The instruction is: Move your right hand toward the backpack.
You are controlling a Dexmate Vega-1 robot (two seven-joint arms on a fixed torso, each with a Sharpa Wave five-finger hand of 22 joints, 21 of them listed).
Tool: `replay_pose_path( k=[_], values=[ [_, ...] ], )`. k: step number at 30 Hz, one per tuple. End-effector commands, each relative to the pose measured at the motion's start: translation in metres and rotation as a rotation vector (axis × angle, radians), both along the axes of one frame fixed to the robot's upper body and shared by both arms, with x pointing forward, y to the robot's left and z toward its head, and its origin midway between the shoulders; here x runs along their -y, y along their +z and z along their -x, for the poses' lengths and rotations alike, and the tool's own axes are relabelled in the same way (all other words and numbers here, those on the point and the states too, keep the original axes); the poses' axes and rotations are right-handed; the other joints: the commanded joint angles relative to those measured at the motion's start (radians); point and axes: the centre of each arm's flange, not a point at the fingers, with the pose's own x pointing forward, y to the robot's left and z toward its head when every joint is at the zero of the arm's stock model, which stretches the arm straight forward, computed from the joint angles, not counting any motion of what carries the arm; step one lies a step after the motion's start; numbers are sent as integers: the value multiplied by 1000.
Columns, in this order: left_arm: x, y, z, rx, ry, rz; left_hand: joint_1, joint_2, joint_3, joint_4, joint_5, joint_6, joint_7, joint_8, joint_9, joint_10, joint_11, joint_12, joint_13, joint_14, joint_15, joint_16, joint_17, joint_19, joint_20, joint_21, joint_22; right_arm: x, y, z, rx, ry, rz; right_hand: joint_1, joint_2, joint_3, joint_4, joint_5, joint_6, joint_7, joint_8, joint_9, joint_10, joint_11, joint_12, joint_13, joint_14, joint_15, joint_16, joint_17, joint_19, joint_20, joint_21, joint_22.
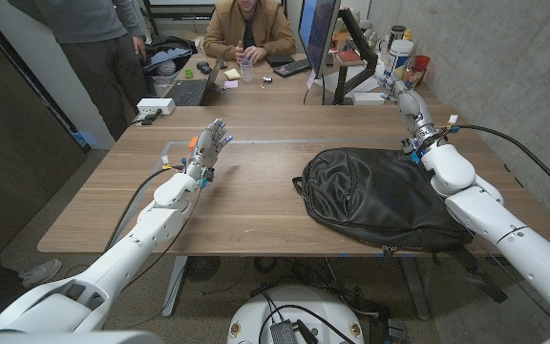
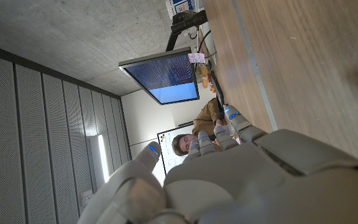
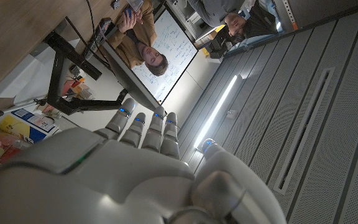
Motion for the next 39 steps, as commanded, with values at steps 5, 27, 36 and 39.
replay_pose_path(
  k=[5, 27, 36, 39],
  values=[
    [-1, -1, -1, -2, 0, 0, -11, 97, 7, 2, -3, 3, -5, 3, 3, 7, 2, 3, 5, -8, -62, 5, 6, 4, -37, -6, 3, -5, 2, 9, 25, -55, 64, -2, 42, 7, 1, 4, 7, 2, -4, 5, 9, 0, 0, 2, 6, -20, -1, 2, 10, -61, -7, 4],
    [0, -1, -3, -7, 0, 1, -11, 97, 8, 2, -4, 3, -4, 2, 3, 7, -3, 3, 5, -7, -60, 5, 6, 3, -36, -8, 3, -13, 6, 17, 73, -145, 166, 1, 41, 12, -1, 4, 10, -1, -5, 5, 12, -4, -1, 2, 10, -23, -2, 1, 14, -60, -16, 4],
    [-1, 0, -4, -6, -1, 0, -11, 97, 8, 2, -4, 3, -3, 3, 3, 7, -1, 3, 5, -7, -61, 5, 6, 4, -38, -8, 3, -16, 6, 21, 86, -176, 205, 2, 40, 14, -2, 3, 11, -3, -6, 5, 12, -5, -2, 2, 12, -24, -2, 1, 15, -59, -21, 4],
    [-1, -1, -4, -8, -3, 0, -12, 97, 8, 2, -4, 3, -3, 3, 3, 7, 0, 3, 5, -7, -60, 5, 6, 4, -37, -8, 3, -16, 6, 22, 85, -180, 209, 2, 40, 15, -2, 3, 12, -3, -6, 5, 12, -6, -2, 2, 12, -25, -2, 1, 16, -60, -22, 4]
  ],
)
